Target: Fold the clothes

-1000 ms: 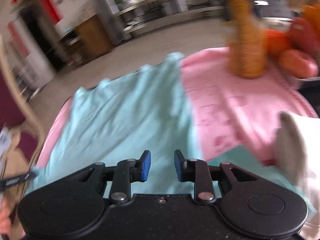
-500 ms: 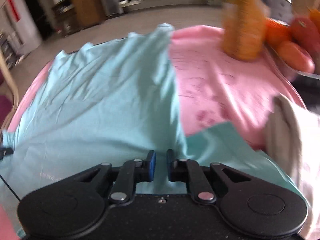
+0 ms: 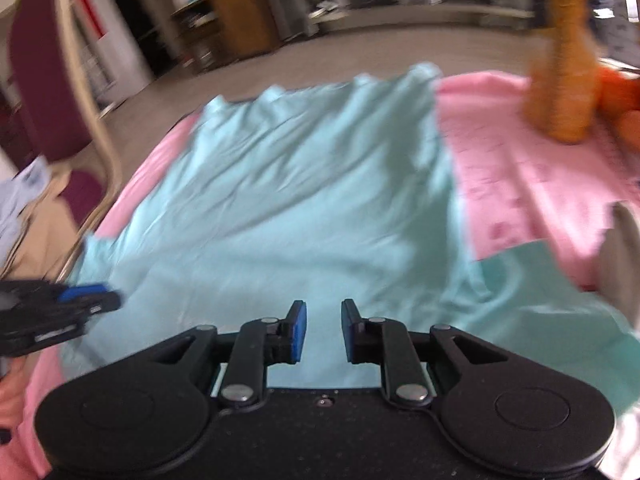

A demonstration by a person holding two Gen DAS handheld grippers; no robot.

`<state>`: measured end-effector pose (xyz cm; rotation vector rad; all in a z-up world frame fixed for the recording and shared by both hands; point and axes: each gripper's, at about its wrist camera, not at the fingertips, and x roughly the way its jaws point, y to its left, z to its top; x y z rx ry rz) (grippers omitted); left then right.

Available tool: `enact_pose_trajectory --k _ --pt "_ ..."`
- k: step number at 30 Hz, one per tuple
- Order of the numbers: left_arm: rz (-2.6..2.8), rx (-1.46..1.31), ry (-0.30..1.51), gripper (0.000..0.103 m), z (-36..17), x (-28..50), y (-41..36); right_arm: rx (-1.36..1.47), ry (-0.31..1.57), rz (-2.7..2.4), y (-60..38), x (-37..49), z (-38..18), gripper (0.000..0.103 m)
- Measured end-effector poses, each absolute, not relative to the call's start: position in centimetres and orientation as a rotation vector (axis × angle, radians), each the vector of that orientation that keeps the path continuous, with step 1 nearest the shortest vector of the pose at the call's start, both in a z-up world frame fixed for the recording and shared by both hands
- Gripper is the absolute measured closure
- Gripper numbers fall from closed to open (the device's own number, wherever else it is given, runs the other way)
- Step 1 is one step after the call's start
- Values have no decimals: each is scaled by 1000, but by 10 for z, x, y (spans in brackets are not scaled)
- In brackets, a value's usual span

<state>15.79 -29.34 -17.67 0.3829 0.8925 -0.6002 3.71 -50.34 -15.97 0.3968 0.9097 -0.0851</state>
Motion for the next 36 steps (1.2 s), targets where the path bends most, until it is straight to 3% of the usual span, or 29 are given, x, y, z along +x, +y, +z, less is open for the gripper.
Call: enact_pose_trajectory --k 7,11,13,24,26,28,32,36 --pt "-487 411 966 70 -175 153 -276 492 962 -190 -526 21 -165 84" --pt "-354 367 1017 76 -169 153 -249 552 980 -296 -546 7 -166 90" --pt "-342 318 1015 79 -165 151 -236 582 989 -349 -556 -1 -166 82" --pt "-374 159 825 79 -106 184 -231 534 741 -349 -555 -9 -111 75" --pt "-380 165 805 77 -97 202 -237 533 710 -349 -560 4 -96 74" --pt "-376 179 776 69 -89 225 -245 531 679 -350 -565 18 -81 71" --pt "-379 166 763 61 -82 271 -267 524 619 -385 -578 50 -55 51" --pt "-356 163 790 57 -94 320 -298 526 617 -418 -596 83 -63 51"
